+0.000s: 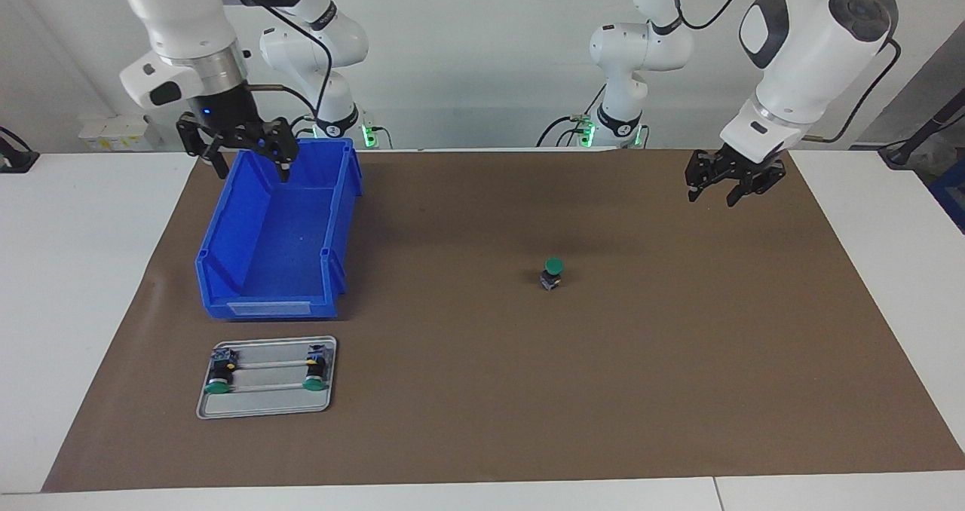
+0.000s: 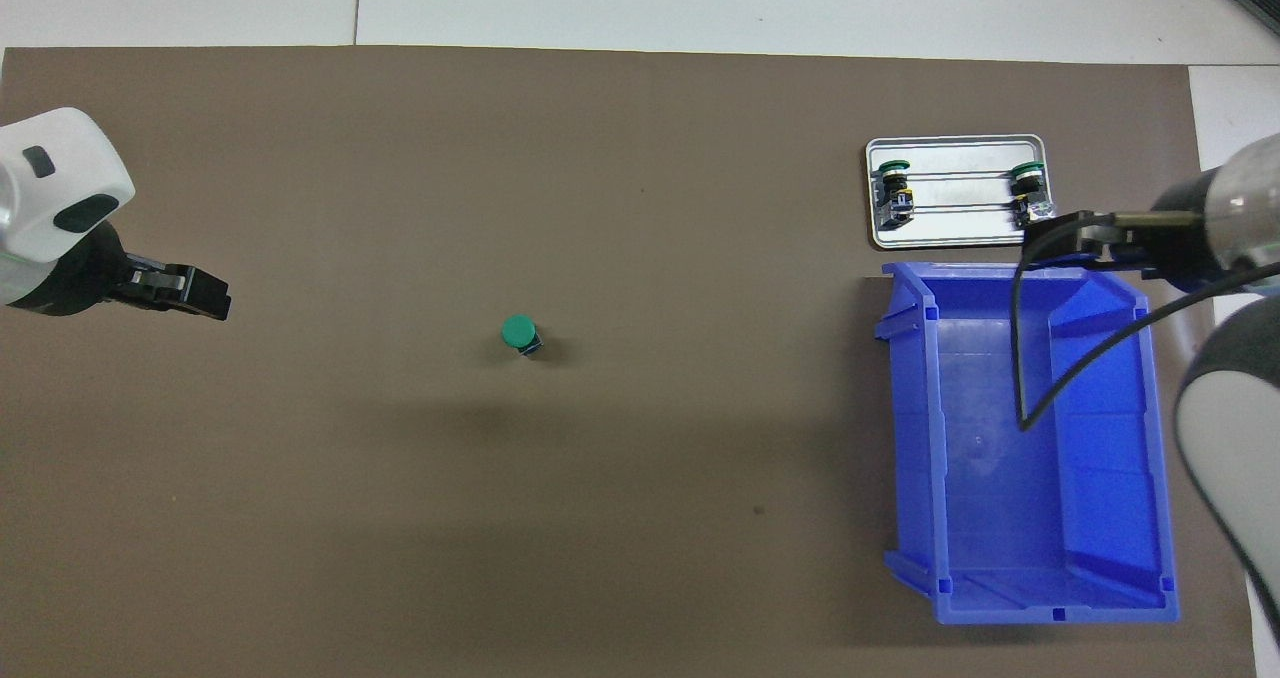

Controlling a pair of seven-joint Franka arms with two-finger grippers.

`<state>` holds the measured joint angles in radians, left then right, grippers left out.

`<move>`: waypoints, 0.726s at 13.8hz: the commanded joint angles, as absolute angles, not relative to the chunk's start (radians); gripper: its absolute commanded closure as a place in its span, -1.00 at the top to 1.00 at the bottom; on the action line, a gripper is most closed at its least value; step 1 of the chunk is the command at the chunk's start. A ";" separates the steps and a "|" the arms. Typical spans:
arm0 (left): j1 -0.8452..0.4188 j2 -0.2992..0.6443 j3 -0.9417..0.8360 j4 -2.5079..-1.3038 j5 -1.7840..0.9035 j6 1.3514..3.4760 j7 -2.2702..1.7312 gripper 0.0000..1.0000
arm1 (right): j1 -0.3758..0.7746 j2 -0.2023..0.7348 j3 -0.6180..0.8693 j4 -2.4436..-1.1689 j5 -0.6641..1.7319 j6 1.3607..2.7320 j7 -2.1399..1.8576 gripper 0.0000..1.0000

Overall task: Place and press button with both arms
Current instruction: 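Reach the right gripper to the green button and grasp it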

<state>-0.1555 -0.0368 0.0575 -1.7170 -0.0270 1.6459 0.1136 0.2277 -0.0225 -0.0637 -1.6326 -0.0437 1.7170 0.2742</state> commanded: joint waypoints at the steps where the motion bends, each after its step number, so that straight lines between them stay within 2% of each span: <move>1: -0.141 -0.060 0.049 -1.680 0.005 1.568 0.118 0.53 | 0.352 0.001 -0.061 -1.704 -0.029 1.822 0.464 1.00; 4: -0.121 -0.078 0.048 -1.672 0.005 1.551 0.123 0.96 | 0.510 0.135 -0.061 -1.674 -0.031 1.922 0.740 1.00; 10: -0.097 -0.089 0.048 -1.692 0.005 1.568 0.149 0.98 | 0.761 0.408 -0.058 -1.571 -0.051 2.169 1.029 1.00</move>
